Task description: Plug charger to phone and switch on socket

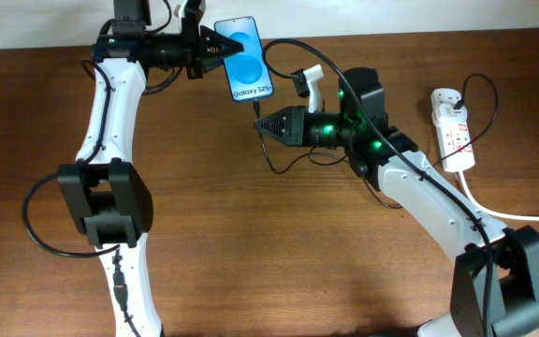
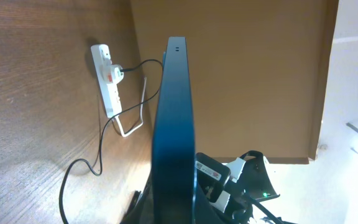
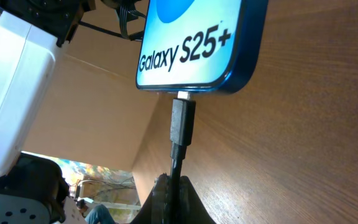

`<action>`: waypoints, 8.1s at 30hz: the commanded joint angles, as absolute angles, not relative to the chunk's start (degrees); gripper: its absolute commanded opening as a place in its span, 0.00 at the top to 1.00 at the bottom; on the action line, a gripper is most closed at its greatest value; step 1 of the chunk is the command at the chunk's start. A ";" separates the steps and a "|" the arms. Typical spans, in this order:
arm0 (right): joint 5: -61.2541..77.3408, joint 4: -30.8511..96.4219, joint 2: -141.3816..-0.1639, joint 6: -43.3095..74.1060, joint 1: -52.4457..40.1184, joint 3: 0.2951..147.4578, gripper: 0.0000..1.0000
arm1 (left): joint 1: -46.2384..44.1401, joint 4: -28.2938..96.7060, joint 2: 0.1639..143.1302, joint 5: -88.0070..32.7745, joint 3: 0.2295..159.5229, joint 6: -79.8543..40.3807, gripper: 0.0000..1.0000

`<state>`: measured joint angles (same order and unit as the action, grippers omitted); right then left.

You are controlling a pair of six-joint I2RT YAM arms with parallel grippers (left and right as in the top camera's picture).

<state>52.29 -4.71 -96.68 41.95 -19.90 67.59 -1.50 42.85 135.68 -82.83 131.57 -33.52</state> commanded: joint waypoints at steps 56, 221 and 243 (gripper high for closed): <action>52.34 -4.73 -96.03 40.73 -19.84 68.05 0.96 | -1.52 42.52 135.63 -84.93 132.05 -32.91 1.00; 17.30 41.95 -120.36 4.21 38.41 100.18 0.01 | -5.87 91.22 104.22 -10.66 146.41 -2.13 0.01; 12.78 41.04 -128.01 -1.54 31.09 99.59 0.01 | -5.87 91.22 104.22 -10.66 146.41 -2.13 0.01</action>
